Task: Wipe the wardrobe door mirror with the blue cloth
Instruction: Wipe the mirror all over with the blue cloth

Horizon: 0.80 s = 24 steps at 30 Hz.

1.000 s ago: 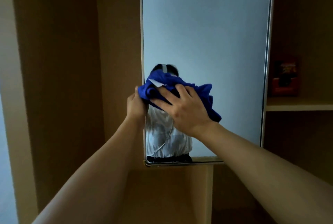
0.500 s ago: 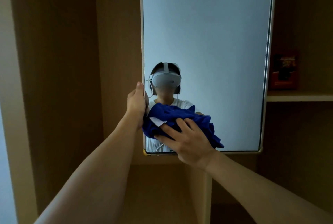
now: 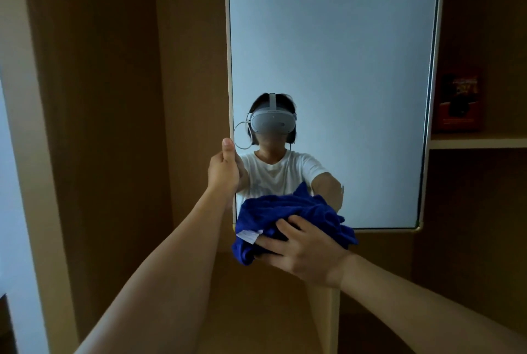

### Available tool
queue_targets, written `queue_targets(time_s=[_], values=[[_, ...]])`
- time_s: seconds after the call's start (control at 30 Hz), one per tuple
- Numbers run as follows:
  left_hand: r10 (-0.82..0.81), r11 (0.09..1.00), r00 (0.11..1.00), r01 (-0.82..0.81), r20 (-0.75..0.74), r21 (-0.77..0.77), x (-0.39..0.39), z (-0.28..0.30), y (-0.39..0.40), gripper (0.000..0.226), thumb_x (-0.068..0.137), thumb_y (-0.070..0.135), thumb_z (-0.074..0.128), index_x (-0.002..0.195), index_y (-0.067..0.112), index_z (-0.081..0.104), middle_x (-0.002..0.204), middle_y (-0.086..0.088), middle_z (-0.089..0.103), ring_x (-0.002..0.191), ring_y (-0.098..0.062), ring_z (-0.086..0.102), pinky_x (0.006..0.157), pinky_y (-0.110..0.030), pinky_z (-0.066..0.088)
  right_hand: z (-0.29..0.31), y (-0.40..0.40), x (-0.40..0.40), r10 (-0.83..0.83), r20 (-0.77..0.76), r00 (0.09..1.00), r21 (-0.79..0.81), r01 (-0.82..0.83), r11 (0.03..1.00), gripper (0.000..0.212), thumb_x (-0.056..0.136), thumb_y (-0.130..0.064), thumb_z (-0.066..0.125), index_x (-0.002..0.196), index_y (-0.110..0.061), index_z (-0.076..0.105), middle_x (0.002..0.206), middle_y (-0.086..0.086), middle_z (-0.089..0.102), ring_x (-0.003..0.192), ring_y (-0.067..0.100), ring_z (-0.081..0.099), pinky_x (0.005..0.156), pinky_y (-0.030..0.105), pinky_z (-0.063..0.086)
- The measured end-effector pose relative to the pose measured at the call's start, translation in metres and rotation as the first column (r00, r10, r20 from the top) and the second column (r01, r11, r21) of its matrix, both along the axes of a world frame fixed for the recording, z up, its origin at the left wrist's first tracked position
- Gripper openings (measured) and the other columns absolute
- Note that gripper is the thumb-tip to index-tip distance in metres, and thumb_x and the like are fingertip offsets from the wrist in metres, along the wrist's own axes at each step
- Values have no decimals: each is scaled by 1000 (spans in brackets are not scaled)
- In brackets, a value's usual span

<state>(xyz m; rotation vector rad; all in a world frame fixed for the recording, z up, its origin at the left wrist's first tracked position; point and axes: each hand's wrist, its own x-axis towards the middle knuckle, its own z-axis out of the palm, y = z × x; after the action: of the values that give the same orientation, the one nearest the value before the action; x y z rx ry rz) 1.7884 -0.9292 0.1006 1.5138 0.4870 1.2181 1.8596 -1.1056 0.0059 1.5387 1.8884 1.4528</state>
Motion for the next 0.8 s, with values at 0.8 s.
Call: queue_targets(time_s=[0.8], values=[[54, 997, 997, -57, 57, 46, 5, -2, -3, 52, 95, 55, 26, 72, 15, 51, 76, -5, 57, 72, -19, 55, 73, -35, 46, 79, -16, 21, 1, -27, 1000, 411, 10, 911, 61, 91, 1, 20, 130, -28, 57, 147, 5, 44, 95, 33, 49, 84, 43, 46]])
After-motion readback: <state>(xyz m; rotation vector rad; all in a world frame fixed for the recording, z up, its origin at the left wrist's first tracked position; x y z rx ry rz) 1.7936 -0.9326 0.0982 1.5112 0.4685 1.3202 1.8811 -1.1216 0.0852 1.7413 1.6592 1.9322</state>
